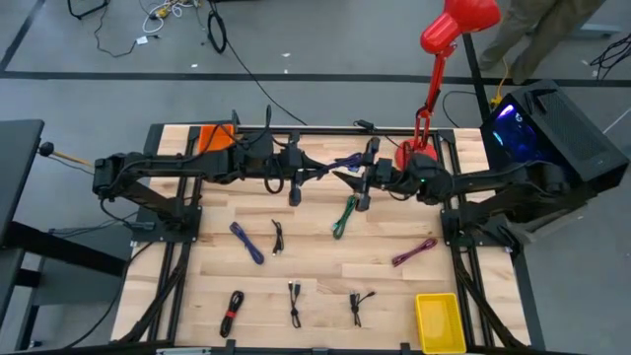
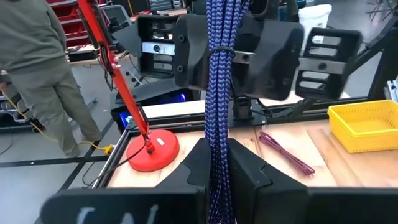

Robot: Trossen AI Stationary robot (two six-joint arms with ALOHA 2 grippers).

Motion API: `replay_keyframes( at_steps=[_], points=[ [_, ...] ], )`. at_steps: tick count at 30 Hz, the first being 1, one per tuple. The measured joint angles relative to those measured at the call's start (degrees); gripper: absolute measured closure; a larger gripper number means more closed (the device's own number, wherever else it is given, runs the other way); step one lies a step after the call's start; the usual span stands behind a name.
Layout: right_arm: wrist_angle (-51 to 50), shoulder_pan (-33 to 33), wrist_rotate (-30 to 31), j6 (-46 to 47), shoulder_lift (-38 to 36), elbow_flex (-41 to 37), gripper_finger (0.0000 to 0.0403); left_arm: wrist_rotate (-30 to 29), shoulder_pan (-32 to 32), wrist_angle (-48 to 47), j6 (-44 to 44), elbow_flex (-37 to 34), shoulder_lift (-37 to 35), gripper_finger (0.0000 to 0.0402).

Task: Pick & Place USB Port
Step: Put the top blue patterned charger cable into the yellow bin

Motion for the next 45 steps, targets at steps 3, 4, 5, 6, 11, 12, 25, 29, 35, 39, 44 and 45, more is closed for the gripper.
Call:
replay_keyframes(
  at_steps=[3,4,5,6,11,12,25,29,35,39,44,45],
  points=[
    [-0.4,0.0,-0.5,-1.3,0.9,1.8,0.0273,-0.3,0.1,-0.4,0.0,0.0,0.0,0.0369],
    [-1.4,0.0,0.0,-1.8,0.9,2.1,0.0286,-0.3,0.1,-0.7,0.0,0.0,0.0,0.0369],
    [-2.5,-0.1,0.9,-2.3,0.9,2.4,0.0305,-0.3,0.1,-1.0,0.0,0.0,0.0,0.0369],
    [-3.4,-0.2,1.8,-2.6,0.9,2.7,0.0334,-0.5,0.2,-1.4,0.0,0.0,0.0,0.0369],
    [-5.4,-0.8,3.4,-1.9,0.9,2.9,0.0383,-4.2,0.1,-2.5,0.0,0.0,0.0,0.0365],
    [-6.0,-1.0,3.6,-1.9,0.9,2.9,0.0383,-4.7,0.1,-2.7,-0.1,0.0,0.0,0.0357],
    [-24.6,-2.1,3.7,2.8,-7.4,2.9,0.0383,-17.2,0.2,-10.5,0.2,0.0,-1.1,0.0239],
    [-43.5,0.3,2.9,11.6,-13.3,2.9,0.0383,-22.2,0.4,-16.8,1.2,0.0,-2.6,0.0232],
    [-58.4,10.4,-2.0,26.5,-19.2,2.9,0.0383,-23.3,1.7,-24.1,0.3,0.2,-5.4,0.0231],
    [-61.3,19.1,-1.9,37.8,-20.1,2.9,0.0383,-23.6,2.2,-27.2,-1.3,0.1,-7.0,0.023],
    [-64.5,29.9,-0.1,51.0,-18.4,2.9,0.0383,-23.4,2.4,-30.5,-2.7,0.1,-7.8,0.023],
    [-65.6,32.0,0.0,53.4,-18.0,2.9,0.0383,-23.4,2.4,-31.1,-3.1,0.1,-7.7,0.023]
  ],
)
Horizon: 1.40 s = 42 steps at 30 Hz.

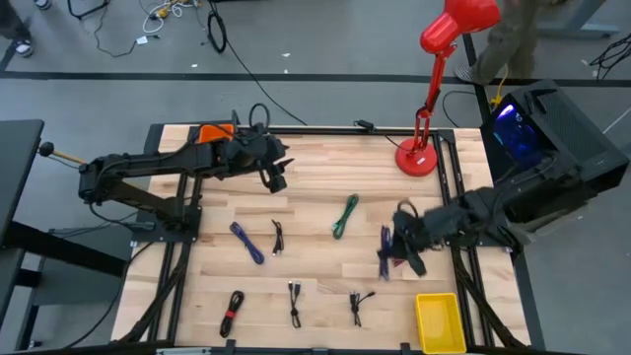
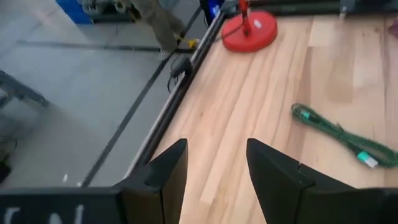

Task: Pick & Place USB Port
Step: Put the top blue patterned charger cable into the yellow bin

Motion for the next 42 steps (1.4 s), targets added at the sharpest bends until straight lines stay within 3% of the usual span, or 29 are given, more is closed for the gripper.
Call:
replay_keyframes(
  at_steps=[15,28,33,42],
  points=[
    [-2.3,21.8,1.0,35.1,3.1,0.0,0.0383,0.0,0.0,-0.6,-0.1,0.0,0.1,0.023],
    [-9.9,38.0,10.6,61.7,4.7,0.0,0.0383,0.0,0.0,-0.7,0.1,0.0,0.1,0.023],
    [-10.2,41.7,8.3,71.1,8.4,0.0,0.0383,0.0,0.0,-1.1,0.1,0.0,0.1,0.023],
    [-7.2,42.7,4.4,75.6,14.7,0.0,0.0383,0.0,0.0,-1.1,0.1,-0.1,0.1,0.023]
  ],
)
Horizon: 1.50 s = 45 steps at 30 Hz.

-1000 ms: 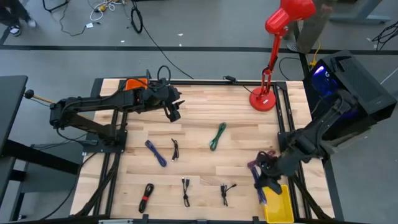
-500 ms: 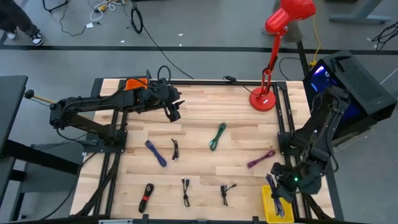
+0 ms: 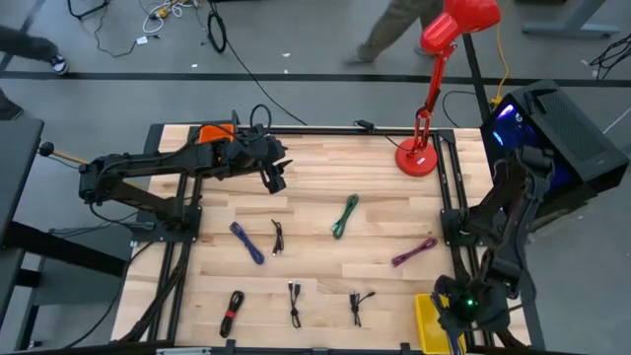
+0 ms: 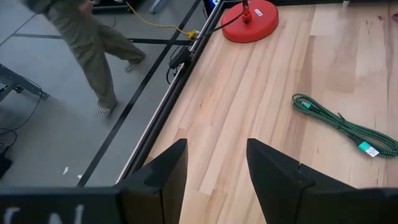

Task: Pick & Place USB Port
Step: Put the top blue patterned charger cable into the yellow bin

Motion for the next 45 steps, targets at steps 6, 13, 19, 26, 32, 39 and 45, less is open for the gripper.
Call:
replay_keyframes(
  at_steps=[6,13,19,26,32,39,45],
  points=[
    [-1.6,-0.1,-2.5,0.5,0.6,0.1,0.0383,0.0,0.0,0.1,-0.4,0.0,0.0,0.023],
    [-7.6,1.3,-8.6,4.3,0.6,0.0,0.0373,0.0,0.0,0.2,-1.4,0.0,0.0,0.023],
    [-6.7,1.3,-6.3,2.6,0.6,0.0,0.0364,0.0,0.0,0.2,-1.5,0.0,0.0,0.023],
    [-7.3,0.4,-5.8,2.6,0.6,-0.2,0.0364,0.0,0.0,0.2,-1.5,0.0,0.0,0.023],
    [-6.3,-1.3,-3.5,0.0,0.6,-0.2,0.0364,0.0,0.0,0.1,-1.5,0.0,0.1,0.023],
    [-6.3,-2.1,-3.2,-0.5,0.6,-0.2,0.0349,0.0,0.0,0.1,-1.5,0.0,0.1,0.023],
    [-6.3,-2.6,-3.3,-1.4,0.6,-0.2,0.0324,0.0,0.0,0.1,-1.4,0.0,0.1,0.023]
  ],
)
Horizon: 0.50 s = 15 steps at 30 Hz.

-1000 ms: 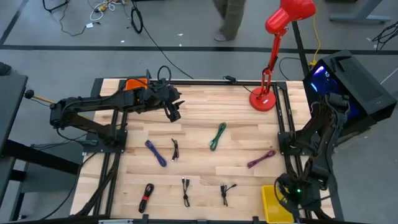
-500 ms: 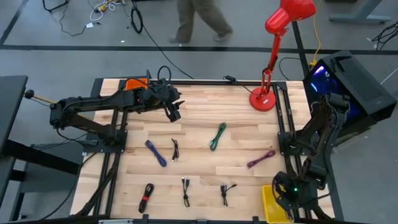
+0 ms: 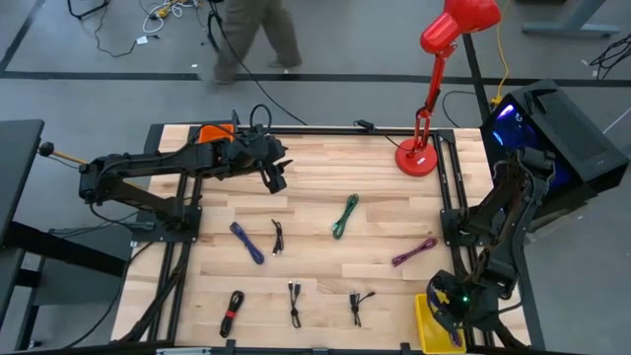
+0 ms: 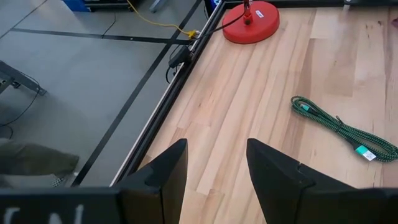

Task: Pick & Place USB Port
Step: Put the top blue patterned charger cable into the yellow bin, then put the pink patterned charger cable into the yellow bin

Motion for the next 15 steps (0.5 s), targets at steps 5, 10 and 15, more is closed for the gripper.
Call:
replay_keyframes(
  at_steps=[5,10,15],
  points=[
    [0.0,0.0,0.2,-0.1,0.0,0.0,0.0309,0.0,0.0,0.0,0.0,0.0,0.0,0.023],
    [0.1,0.0,0.5,-0.6,0.0,0.0,0.03,0.0,0.0,0.0,0.0,0.0,0.0,0.023],
    [0.0,0.0,1.0,-1.0,0.0,0.0,0.0293,0.0,0.0,0.0,0.0,0.0,0.0,0.023]
  ],
)
